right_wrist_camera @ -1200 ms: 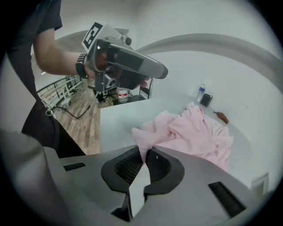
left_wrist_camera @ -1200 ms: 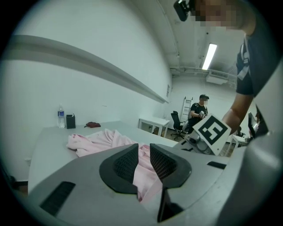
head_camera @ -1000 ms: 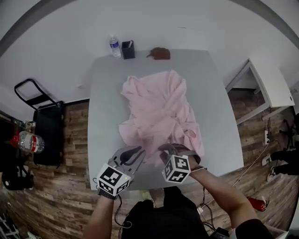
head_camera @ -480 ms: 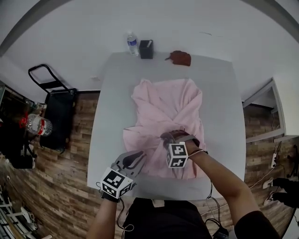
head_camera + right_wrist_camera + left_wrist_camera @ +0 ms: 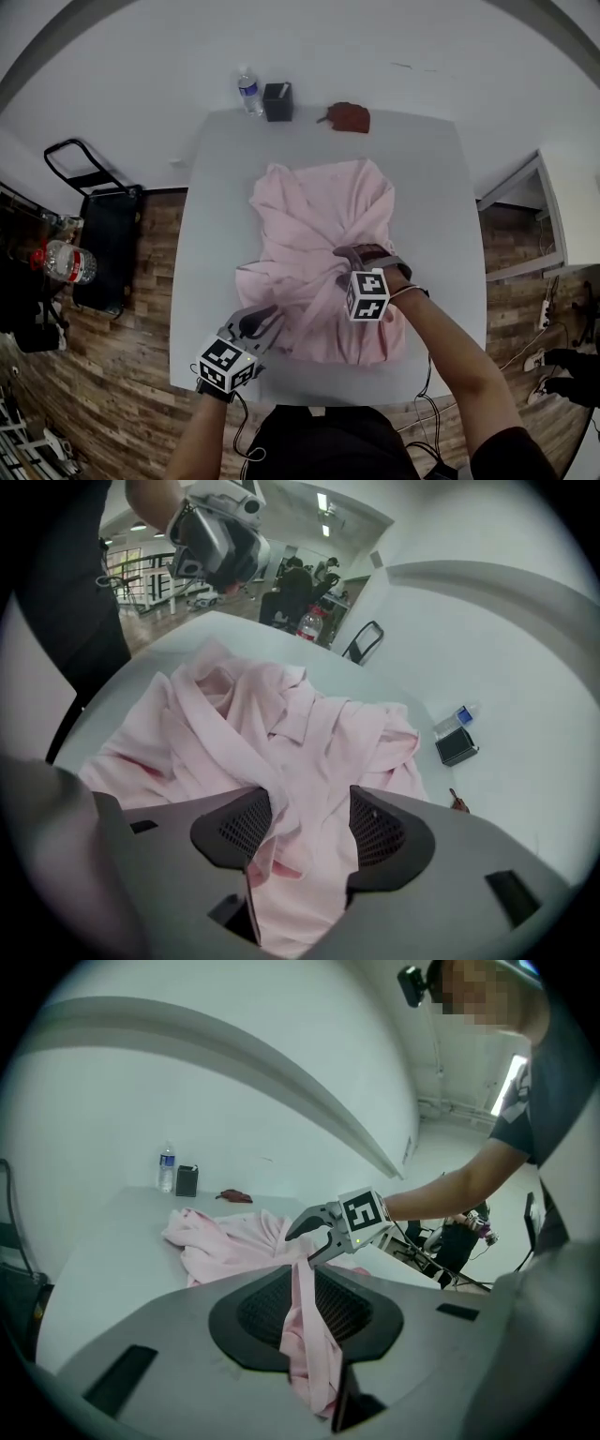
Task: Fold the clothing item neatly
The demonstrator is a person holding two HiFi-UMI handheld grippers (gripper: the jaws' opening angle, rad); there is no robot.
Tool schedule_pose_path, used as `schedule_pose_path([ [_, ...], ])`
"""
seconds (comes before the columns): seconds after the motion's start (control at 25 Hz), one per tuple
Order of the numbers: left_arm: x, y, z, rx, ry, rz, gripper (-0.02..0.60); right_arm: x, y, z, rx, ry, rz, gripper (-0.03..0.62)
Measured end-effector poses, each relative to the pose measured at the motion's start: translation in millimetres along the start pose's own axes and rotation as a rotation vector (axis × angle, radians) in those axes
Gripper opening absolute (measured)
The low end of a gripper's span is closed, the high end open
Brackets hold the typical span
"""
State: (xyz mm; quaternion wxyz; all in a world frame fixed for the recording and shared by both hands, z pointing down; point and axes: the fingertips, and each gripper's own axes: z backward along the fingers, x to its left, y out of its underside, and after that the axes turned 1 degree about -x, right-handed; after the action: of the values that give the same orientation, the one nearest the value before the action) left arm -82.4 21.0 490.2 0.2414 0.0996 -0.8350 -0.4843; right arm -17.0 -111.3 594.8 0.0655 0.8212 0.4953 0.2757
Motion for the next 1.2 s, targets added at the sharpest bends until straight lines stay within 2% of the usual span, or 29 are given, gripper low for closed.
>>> schedule_pose_path([
  [0.08,-4,-6,-4,-0.015,0.035,-0.002,0.057,0,-9,9,-0.058,-0.031,-0.096,0.232],
  [0.2,-11,-11,-7,-0.025,0.075,-0.007,0.057,18,-35,16,-0.151,-0.184,-0.24,0.232],
  [0.28,-16,-11,-9,-0.027,0.093,-0.013,0.057,28,-45,18,-0.153,-0.266,-0.255,0.232],
  [0.32,-19,-10,-9,-0.025,0.099,-0.019,0.057,28,-44,17,-0.133,-0.277,-0.238,0.232],
  [0.4,-23,-6,-8,-0.018,0.111,-0.028,0.057,22,-32,17,-0.083,-0.255,-0.207,0.232],
  [0.52,-24,-1,-4,-0.012,0.118,-0.039,0.058,9,-15,28,-0.065,-0.196,-0.252,0.232],
  [0.68,-25,3,2,0.008,0.136,-0.086,0.08,-1,-20,75,-0.182,-0.038,-0.364,0.23],
  [0.8,-33,18,5,0.075,0.177,-0.176,0.112,38,-24,114,-0.226,0.023,-0.369,0.23],
  [1.0,-48,56,9,0.191,0.223,-0.322,0.143,122,-15,141,-0.214,0.051,-0.438,0.23],
  [1.2,-58,80,10,0.217,0.244,-0.306,0.16,161,-4,133,-0.179,0.077,-0.48,0.23],
])
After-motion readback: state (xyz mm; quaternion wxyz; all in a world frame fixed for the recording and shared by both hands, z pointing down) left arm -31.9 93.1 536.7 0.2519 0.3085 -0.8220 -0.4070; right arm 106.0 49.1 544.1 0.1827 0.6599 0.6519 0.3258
